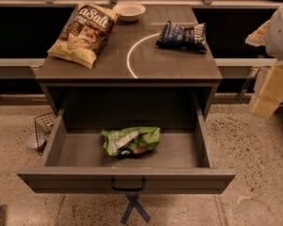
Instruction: Pick green rice chip bag from top drawer and place on counter
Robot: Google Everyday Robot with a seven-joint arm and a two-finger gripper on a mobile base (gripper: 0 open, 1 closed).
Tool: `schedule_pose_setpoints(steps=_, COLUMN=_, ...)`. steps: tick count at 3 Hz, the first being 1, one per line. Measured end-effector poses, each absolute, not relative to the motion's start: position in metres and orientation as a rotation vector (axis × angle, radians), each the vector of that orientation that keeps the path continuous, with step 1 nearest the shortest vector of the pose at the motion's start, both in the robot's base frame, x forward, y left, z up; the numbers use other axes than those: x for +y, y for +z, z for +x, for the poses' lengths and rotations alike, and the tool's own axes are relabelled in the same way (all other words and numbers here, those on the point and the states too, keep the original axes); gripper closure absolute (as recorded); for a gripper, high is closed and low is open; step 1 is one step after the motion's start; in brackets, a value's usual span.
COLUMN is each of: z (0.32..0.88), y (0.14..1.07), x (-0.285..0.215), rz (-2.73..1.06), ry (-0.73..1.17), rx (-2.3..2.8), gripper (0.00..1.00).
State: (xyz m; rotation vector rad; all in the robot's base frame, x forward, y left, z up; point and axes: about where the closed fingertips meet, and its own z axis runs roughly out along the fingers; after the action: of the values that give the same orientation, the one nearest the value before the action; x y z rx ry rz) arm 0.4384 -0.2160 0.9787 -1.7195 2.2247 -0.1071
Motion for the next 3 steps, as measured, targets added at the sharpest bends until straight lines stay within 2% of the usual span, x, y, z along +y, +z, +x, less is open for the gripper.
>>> schedule_pose_setpoints(steps=2, z=0.443, y=0.979, x=-0.218, rz=-1.709, ry=-0.161, rx=2.208, gripper=0.0)
schedule_pose_setpoints(steps=3, z=0.463, y=0.949, x=-0.222, rz=-1.717, ry=-0.128, rx=2.152, gripper=0.0)
